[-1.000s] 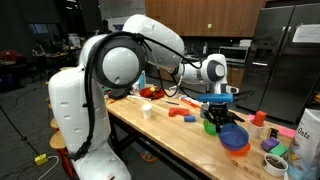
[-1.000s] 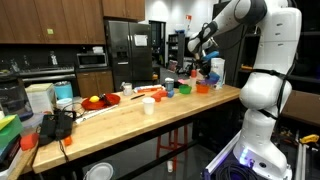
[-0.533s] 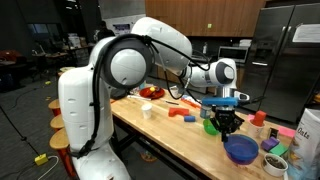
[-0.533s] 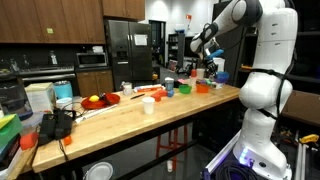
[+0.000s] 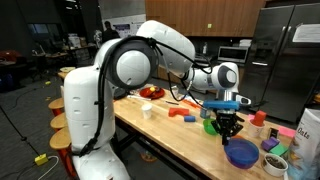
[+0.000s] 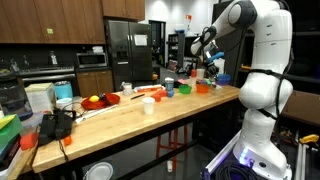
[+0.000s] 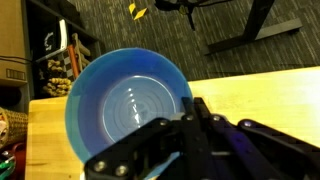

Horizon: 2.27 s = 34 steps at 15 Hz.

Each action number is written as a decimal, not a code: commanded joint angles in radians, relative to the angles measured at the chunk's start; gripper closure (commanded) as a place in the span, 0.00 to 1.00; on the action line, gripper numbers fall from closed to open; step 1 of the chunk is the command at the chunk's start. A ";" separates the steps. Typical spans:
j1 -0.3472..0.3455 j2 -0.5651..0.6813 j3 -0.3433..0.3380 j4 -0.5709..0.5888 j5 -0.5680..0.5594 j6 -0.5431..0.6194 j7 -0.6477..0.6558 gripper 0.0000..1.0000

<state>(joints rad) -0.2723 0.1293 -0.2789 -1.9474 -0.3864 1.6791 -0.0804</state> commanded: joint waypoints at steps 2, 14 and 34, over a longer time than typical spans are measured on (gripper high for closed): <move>-0.003 0.001 0.003 0.003 0.000 -0.003 -0.001 0.99; 0.004 0.028 0.018 0.072 -0.055 0.159 -0.057 0.99; -0.041 0.144 0.040 -0.056 0.031 0.599 -0.615 0.64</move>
<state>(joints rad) -0.2983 0.2751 -0.2462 -2.0012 -0.3636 2.2899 -0.6617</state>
